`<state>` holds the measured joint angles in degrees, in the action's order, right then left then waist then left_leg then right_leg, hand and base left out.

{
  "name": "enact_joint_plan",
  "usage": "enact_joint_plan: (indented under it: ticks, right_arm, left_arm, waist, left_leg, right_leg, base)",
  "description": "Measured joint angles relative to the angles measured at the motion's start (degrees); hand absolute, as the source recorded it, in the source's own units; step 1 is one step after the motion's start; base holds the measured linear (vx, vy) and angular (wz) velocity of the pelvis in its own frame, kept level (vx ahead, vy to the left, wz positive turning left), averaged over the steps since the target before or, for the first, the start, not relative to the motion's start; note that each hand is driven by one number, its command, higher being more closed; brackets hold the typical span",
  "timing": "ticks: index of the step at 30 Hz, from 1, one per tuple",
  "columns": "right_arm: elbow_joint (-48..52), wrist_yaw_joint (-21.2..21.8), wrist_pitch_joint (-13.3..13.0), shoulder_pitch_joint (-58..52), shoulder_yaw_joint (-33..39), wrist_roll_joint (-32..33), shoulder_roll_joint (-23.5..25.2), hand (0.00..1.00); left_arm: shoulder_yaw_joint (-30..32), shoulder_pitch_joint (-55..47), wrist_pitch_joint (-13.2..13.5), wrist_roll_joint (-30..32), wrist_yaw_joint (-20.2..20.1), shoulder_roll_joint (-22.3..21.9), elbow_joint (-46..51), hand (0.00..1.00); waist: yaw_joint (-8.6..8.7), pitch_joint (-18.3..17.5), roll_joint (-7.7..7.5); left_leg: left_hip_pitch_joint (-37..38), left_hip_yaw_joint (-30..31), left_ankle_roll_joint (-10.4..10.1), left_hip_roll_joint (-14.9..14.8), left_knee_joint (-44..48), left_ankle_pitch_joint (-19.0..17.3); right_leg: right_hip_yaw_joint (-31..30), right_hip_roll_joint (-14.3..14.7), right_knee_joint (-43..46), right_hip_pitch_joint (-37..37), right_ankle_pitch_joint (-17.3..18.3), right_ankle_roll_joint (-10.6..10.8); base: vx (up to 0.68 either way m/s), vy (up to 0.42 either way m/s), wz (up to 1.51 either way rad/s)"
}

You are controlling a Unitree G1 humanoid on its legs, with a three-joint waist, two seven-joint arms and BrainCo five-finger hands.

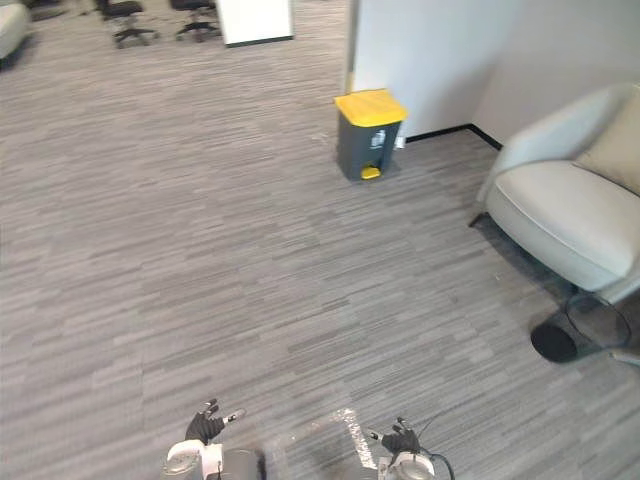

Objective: Organize the slippers on the shoe rack

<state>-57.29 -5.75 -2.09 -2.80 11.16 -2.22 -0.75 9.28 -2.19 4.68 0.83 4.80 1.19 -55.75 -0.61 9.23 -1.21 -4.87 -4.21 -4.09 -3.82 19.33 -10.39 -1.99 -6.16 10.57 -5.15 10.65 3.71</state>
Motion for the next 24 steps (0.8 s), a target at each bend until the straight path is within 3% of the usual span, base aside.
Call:
enact_joint_plan:
  ticks: [3,6,8,9,10,12,16,18,21,24]
  right_arm:
    - [0.1,0.2,0.0,-0.2,0.0,-0.1,0.7,0.0]
    - [0.4,0.5,0.0,-0.3,-0.3,-0.2,0.5,0.0]
    - [0.6,0.7,-0.1,-0.3,-0.2,-0.1,0.4,0.0]
    - [-0.9,0.9,-0.1,0.8,-1.0,-1.5,-1.0,0.0]
    - [-1.4,0.9,-0.2,1.9,-1.2,-1.7,-1.7,0.0]
    - [-2.2,0.9,-0.1,2.7,-1.1,-1.7,-2.4,0.0]
    - [-4.0,0.9,0.0,2.9,-1.6,-2.3,-3.4,0.0]
    - [-4.3,0.9,0.0,2.9,-2.5,-2.2,-3.5,0.0]
    - [-4.7,0.7,0.0,2.9,-3.3,-2.1,-3.2,0.0]
    - [-4.5,0.5,-0.1,2.6,-3.4,-1.6,-3.4,0.0]
  left_arm:
    - [0.5,0.0,-0.2,0.0,0.0,0.7,-0.4,0.0]
    - [0.5,-0.2,-0.4,0.1,-0.1,0.7,-1.0,0.0]
    - [0.3,-0.4,-0.5,0.1,-0.1,1.1,-1.5,0.0]
    - [-1.7,-0.7,-0.6,0.1,-0.1,2.2,-3.8,0.0]
    - [-2.6,-0.4,-0.7,-0.1,-0.2,2.2,-4.8,0.0]
    - [-4.3,-0.4,-0.6,-0.1,-0.2,2.1,-4.8,0.0]
    - [-5.3,-0.4,-0.5,0.0,-0.4,1.4,-5.1,0.0]
    - [-6.1,-0.4,-0.5,0.0,-0.5,1.5,-4.8,0.0]
    - [-6.4,-0.2,-0.3,-0.1,-0.6,2.2,-3.6,0.0]
    - [-6.8,-0.1,-0.2,0.0,-0.5,2.2,-3.3,0.0]
  waist:
    - [-0.34,-0.6,-1.11]
    - [-0.92,-0.5,-0.31]
    - [-0.62,-0.5,-0.5]
    - [-0.3,-0.8,0.2]
    - [0.24,-0.6,1.2]
    - [0.63,-0.3,2.47]
    - [0.54,-0.6,3.04]
    - [0.53,-0.9,3.32]
    - [-0.06,-0.5,2.19]
    - [-0.09,-0.2,3.26]
  left_leg:
    - [1.9,-3.3,1.6,0.5,-0.8,-1.6]
    - [5.1,-8.8,2.1,-0.5,-1.1,-3.7]
    - [7.1,-13.5,2.4,-0.7,-2.4,-4.0]
    - [10.1,-19.8,1.6,-1.4,-5.2,-3.4]
    - [9.8,-19.4,1.3,-1.9,-5.3,-3.1]
    - [10.1,-17.9,1.2,-2.3,-5.3,-3.1]
    - [13.0,-16.6,-0.2,-2.8,-8.3,-2.3]
    - [11.8,-16.6,-0.4,-4.3,-6.7,-2.3]
    - [6.6,-15.6,-2.2,-7.7,5.9,-3.8]
    - [3.4,-15.3,-2.5,-11.8,18.2,-3.9]
  right_leg:
    - [-0.7,-1.1,1.1,0.7,-0.8,0.8]
    - [-1.7,-1.1,11.1,5.9,-0.7,1.1]
    - [2.5,-3.0,20.3,11.4,-0.7,1.2]
    - [26.5,-6.9,13.7,10.5,-0.2,-1.6]
    - [28.5,-5.6,11.0,9.9,-1.2,-3.1]
    - [27.7,-4.3,9.7,9.4,-1.5,-3.6]
    - [27.0,-1.3,4.3,6.5,-2.7,-3.5]
    - [26.7,0.9,-1.8,4.7,-5.3,-3.3]
    - [25.0,3.6,-9.6,1.8,-8.0,-3.3]
    - [21.3,6.0,-10.7,0.5,-8.7,-3.9]
  base:
    - [0.1,0.202,-0.59]
    - [0.02,0.132,-1.04]
    - [0.07,0.078,-1.48]
    - [0.23,-0.044,-1.84]
    - [0.25,-0.109,-1.81]
    - [0.08,-0.099,-0.46]
    - [0.01,-0.05,-0.1]
    - [-0.03,-0.083,-0.14]
    - [-0.02,-0.08,-0.37]
    - [0.02,-0.049,-0.74]
